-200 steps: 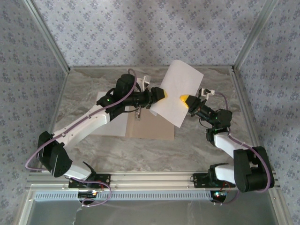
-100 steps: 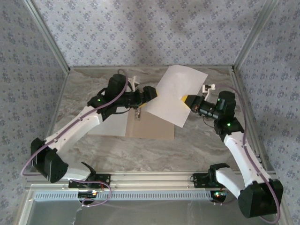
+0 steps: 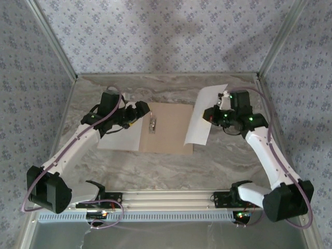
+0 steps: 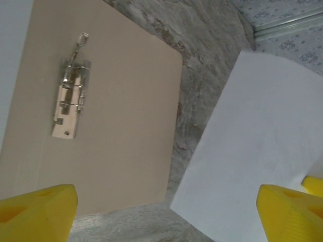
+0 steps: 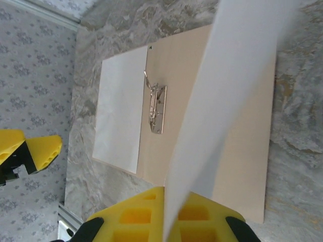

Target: Put the files into the folder

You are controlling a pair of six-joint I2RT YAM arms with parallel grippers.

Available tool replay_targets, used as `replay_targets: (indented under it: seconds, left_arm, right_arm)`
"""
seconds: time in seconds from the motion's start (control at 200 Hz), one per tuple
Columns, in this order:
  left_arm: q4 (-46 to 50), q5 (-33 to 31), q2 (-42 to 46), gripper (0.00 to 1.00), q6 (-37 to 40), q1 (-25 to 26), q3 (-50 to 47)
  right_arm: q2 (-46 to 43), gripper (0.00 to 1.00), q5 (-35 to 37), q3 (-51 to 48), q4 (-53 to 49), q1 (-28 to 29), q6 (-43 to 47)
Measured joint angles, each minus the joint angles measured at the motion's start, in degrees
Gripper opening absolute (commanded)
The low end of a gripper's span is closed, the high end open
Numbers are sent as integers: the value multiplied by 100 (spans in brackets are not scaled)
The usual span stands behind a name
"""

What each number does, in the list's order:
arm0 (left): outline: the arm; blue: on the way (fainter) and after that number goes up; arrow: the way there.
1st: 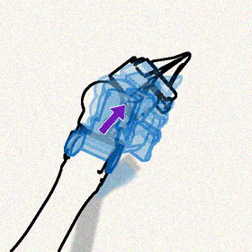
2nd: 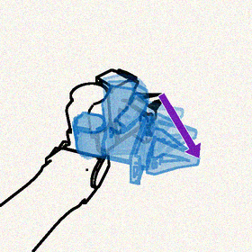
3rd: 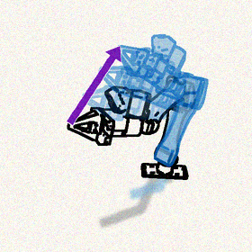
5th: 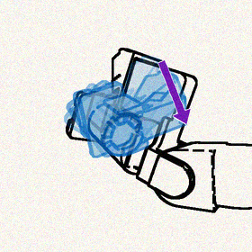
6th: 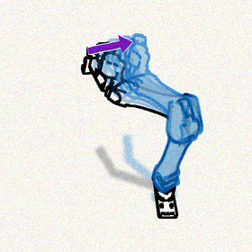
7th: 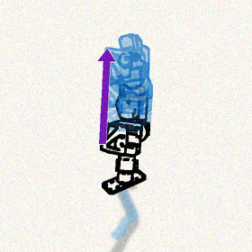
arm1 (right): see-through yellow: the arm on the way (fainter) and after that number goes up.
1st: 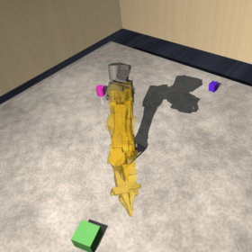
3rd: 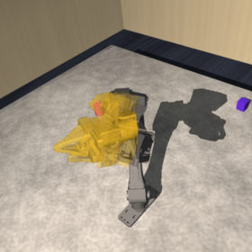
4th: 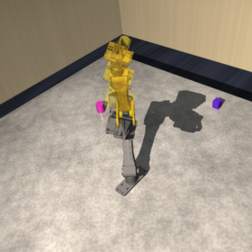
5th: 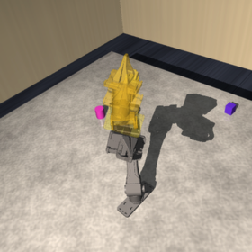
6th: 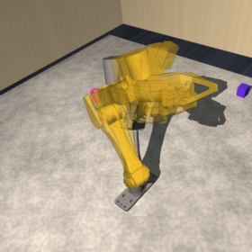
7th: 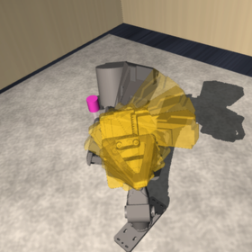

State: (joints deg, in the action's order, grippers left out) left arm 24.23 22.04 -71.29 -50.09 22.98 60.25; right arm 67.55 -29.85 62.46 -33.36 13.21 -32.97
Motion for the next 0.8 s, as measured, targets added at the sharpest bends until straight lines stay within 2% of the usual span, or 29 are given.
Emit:
replay_targets:
  seconds: [0.265,0.475,0.655,0.805]
  left_arm:
    - [11,61,61,92,17,-254,-232]
    - [118,68,267,92,17,-380,-267]
    - [146,66,522,92,17,-476,-269]
    - [157,66,608,92,15,-501,-306]
  right_arm:
    - [1213,0,0,1016,304,868,-186]
    - [1784,0,-317,1565,975,1255,-667]
    - [1816,0,-579,1469,1657,1322,-975]
    - [1808,0,-623,608,2385,1213,-1167]
